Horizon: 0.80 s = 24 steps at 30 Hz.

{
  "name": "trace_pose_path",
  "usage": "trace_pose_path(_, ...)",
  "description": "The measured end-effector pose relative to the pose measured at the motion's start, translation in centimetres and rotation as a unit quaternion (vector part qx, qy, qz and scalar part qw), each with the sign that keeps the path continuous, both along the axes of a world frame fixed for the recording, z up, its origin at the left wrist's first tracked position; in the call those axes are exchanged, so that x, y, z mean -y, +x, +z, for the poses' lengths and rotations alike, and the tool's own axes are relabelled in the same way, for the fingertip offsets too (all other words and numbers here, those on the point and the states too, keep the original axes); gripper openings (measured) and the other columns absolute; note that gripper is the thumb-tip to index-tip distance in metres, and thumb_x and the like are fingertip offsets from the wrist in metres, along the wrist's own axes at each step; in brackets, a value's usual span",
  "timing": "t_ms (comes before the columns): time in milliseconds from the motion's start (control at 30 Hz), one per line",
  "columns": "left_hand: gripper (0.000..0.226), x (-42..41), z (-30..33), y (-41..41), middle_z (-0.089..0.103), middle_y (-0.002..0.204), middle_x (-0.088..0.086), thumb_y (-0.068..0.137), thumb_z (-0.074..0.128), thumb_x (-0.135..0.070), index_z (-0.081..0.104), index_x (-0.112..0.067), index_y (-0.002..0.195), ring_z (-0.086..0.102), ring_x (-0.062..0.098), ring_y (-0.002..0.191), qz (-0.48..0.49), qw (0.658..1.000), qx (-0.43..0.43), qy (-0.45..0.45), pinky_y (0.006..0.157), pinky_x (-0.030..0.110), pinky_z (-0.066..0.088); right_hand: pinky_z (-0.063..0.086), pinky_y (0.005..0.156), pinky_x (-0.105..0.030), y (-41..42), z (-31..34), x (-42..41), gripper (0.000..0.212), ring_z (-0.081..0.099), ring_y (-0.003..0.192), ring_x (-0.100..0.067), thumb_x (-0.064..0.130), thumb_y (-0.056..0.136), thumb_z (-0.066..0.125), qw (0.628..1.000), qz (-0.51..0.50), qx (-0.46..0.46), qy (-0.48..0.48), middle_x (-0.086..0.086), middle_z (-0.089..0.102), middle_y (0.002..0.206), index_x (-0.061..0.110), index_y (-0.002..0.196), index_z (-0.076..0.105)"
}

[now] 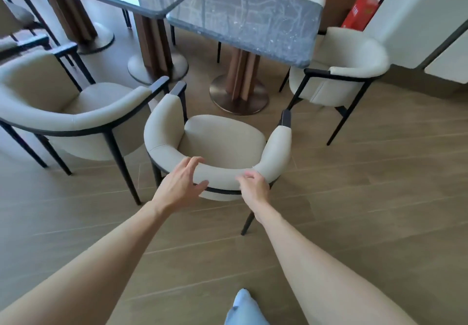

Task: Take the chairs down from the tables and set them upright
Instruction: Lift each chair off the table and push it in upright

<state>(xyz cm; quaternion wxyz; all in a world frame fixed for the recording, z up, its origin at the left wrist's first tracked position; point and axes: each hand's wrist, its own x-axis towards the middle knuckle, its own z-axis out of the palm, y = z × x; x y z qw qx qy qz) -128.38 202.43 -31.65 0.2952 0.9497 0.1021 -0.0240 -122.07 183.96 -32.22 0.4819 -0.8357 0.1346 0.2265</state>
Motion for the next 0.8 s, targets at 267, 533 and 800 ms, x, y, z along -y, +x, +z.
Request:
trace_pose_path(267, 0.061, -2.6, 1.1, 5.5, 0.049, 0.140, 0.005, 0.092, 0.066, -0.029, 0.040, -0.016, 0.146, 0.045, 0.023, 0.128, -0.108, 0.990, -0.048, 0.073, 0.099, 0.037, 0.045, 0.045, 0.103, -0.038, 2.2, -0.3, -1.1, 0.050, 0.049, 0.130, -0.024, 0.028, 0.096, 0.053, 0.962, 0.202, 0.061, -0.174, -0.004, 0.051, 0.141, 0.013, 0.143, 0.047)
trace_pose_path(533, 0.089, -6.9, -3.2, 11.6, 0.045, 0.147, 0.002, 0.081, 0.076, -0.042, 0.028, -0.021, 0.153, 0.041, 0.023, 0.134, -0.149, 0.961, -0.171, 0.157, 0.107, 0.038, 0.039, 0.036, 0.110, -0.050, 8.0, -4.5, -4.0, 0.066, 0.035, 0.139, -0.030, 0.031, 0.089, 0.062, 0.875, 0.364, -0.002, -0.319, -0.011, 0.039, 0.146, 0.013, 0.147, 0.035)
trace_pose_path(800, 0.124, -8.5, -10.0, 13.3, 0.028, 0.158, 0.000, 0.068, 0.083, -0.058, 0.010, -0.013, 0.158, 0.028, 0.023, 0.145, -0.285, 0.865, -0.287, 0.297, 0.115, 0.055, 0.026, 0.026, 0.111, -0.068, 9.3, -9.3, -7.4, 0.103, 0.023, 0.148, -0.040, 0.039, 0.079, 0.078, 0.778, 0.478, -0.028, -0.406, -0.017, 0.027, 0.158, 0.012, 0.157, 0.015)
